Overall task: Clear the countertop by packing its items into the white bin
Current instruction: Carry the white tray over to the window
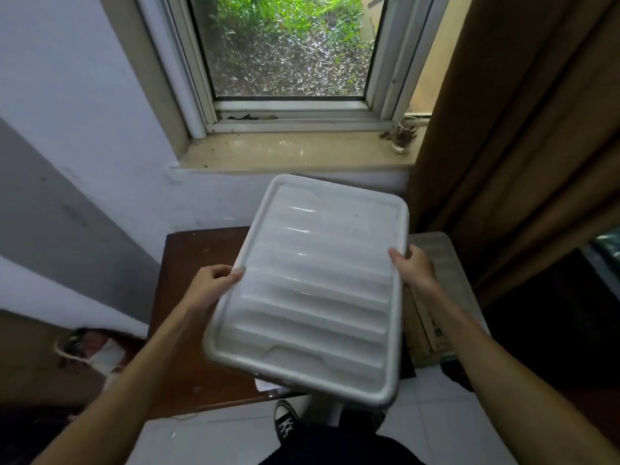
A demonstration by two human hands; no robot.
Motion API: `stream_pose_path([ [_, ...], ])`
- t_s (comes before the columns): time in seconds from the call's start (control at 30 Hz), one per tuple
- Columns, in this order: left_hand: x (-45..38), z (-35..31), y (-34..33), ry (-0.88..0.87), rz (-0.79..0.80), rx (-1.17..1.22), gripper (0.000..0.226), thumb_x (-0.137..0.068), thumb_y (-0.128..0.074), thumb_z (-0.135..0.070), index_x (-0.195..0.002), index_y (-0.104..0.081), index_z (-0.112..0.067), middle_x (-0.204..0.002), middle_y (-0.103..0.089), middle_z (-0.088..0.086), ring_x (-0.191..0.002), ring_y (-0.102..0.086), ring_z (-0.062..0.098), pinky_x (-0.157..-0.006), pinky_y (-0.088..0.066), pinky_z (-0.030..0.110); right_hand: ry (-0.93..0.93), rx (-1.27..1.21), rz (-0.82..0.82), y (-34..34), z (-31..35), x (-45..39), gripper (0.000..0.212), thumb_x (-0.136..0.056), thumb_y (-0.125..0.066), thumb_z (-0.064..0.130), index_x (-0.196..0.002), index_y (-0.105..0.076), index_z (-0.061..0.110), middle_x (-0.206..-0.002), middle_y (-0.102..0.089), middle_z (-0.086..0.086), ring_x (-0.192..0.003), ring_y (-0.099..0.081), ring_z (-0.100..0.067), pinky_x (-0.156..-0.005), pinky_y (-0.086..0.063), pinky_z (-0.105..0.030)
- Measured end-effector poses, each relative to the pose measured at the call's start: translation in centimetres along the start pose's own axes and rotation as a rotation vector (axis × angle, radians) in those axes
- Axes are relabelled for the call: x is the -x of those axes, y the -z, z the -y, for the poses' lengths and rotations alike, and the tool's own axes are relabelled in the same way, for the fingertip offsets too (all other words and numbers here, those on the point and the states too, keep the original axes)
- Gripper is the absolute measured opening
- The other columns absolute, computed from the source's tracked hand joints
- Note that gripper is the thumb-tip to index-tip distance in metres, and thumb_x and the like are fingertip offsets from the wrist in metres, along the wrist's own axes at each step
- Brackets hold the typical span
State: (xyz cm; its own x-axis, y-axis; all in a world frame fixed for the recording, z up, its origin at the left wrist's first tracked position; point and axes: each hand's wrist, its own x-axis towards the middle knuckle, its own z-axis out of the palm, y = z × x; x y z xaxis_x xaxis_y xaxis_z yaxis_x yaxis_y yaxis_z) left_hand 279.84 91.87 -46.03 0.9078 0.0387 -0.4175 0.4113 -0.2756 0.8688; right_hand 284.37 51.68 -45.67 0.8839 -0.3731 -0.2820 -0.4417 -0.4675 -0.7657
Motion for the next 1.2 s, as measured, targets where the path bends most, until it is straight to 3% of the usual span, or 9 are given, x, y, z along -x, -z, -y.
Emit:
stream_pose_path([
  [0.13,1.7,0.9,-0.1,0.023,-0.031,-0.026,0.028,-0.086,-0.07,-0.038,-0.096,-0.073,-0.012,-0.089,-0.073,0.001,-0.08,-0.067,0.016,-0.069,-0.048,0.024,0.061,0.008,0.105,-0.9,2.3,-3.1,0.033,-0.092,-0.065,0.023,-0.12,-0.064,0.006,-0.112,-0.069,-0.01,-0.092,-0.064,-0.025,-0.08,-0.05,-0.033],
  [0.23,2.8,2.2,-0.3,0.042,-0.047,-0.094,0.031,-0.086,-0.07,-0.042,-0.091,-0.073,-0.011,-0.078,-0.066,0.004,-0.068,-0.057,0.014,-0.063,-0.043,0.029,0.089,0.094,0.16,-1.9,3.1,-4.3,0.035,-0.091,-0.065,0.026,-0.12,-0.065,0.007,-0.111,-0.069,-0.007,-0.101,-0.065,-0.029,-0.082,-0.049,-0.032],
  [0.4,3.8,4.4,-0.6,0.123,-0.026,-0.119,0.037,-0.084,-0.07,-0.046,-0.099,-0.071,-0.012,-0.09,-0.07,0.01,-0.073,-0.063,0.018,-0.06,-0.05,0.031,0.016,0.082,0.253,-3.6,2.3,-5.0,0.036,-0.091,-0.065,0.025,-0.121,-0.065,0.005,-0.116,-0.069,-0.015,-0.101,-0.066,-0.032,-0.091,-0.054,-0.042],
  [0.57,4.8,5.2,-1.9,0.112,-0.023,-0.178,0.034,-0.087,-0.064,-0.047,-0.093,-0.066,-0.014,-0.084,-0.066,0.001,-0.078,-0.062,0.017,-0.06,-0.048,0.023,0.0,-0.039,0.281,-3.1,0.1,-3.3,0.04,-0.095,-0.061,0.027,-0.13,-0.061,0.008,-0.12,-0.067,-0.01,-0.096,-0.064,-0.022,-0.073,-0.047,-0.025],
  [0.73,4.3,4.8,-2.3,0.082,-0.092,-0.189,0.055,-0.083,-0.059,-0.065,-0.083,-0.063,-0.01,-0.072,-0.061,0.004,-0.066,-0.054,0.014,-0.061,-0.044,0.025,-0.135,-0.266,0.427,-2.4,-0.6,-2.5,0.047,-0.092,-0.065,0.036,-0.134,-0.055,0.017,-0.12,-0.066,-0.005,-0.102,-0.066,-0.025,-0.074,-0.053,-0.034],
  [0.83,3.5,4.5,-3.1,0.066,-0.177,-0.105,0.049,-0.088,-0.056,-0.06,-0.091,-0.065,-0.011,-0.083,-0.065,0.007,-0.072,-0.057,0.015,-0.065,-0.045,0.026,-0.226,-0.365,0.468,-2.1,-1.4,-2.4,0.055,-0.081,-0.074,0.045,-0.127,-0.06,0.018,-0.116,-0.069,-0.005,-0.103,-0.066,-0.025,-0.085,-0.054,-0.04],
  [0.93,2.7,4.0,-4.2,0.093,-0.249,0.014,0.043,-0.095,-0.052,-0.049,-0.098,-0.063,-0.008,-0.09,-0.065,0.006,-0.077,-0.058,0.015,-0.066,-0.046,0.024,-0.255,-0.341,0.43,-1.8,-3.3,-1.5,0.085,-0.057,-0.082,0.065,-0.127,-0.061,0.021,-0.115,-0.069,-0.004,-0.105,-0.065,-0.025,-0.097,-0.05,-0.044],
  [1.07,1.8,4.8,-5.1,0.113,-0.343,0.087,0.045,-0.095,-0.051,-0.05,-0.091,-0.061,-0.006,-0.078,-0.06,0.004,-0.071,-0.054,0.017,-0.062,-0.044,0.03,-0.111,-0.313,0.323,-2.4,-5.3,1.3,0.053,-0.088,-0.069,0.042,-0.133,-0.054,0.019,-0.115,-0.066,-0.003,-0.097,-0.067,-0.017,-0.08,-0.057,-0.034],
  [1.2,1.4,5.1,-5.4,0.129,-0.394,0.139,0.043,-0.094,-0.053,-0.051,-0.091,-0.063,-0.01,-0.075,-0.062,0.005,-0.065,-0.055,0.018,-0.057,-0.046,0.034,-0.166,-0.417,0.314,-2.9,-5.0,0.8,0.049,-0.091,-0.067,0.031,-0.136,-0.055,0.016,-0.117,-0.069,-0.008,-0.1,-0.069,-0.024,-0.091,-0.056,-0.046],
])
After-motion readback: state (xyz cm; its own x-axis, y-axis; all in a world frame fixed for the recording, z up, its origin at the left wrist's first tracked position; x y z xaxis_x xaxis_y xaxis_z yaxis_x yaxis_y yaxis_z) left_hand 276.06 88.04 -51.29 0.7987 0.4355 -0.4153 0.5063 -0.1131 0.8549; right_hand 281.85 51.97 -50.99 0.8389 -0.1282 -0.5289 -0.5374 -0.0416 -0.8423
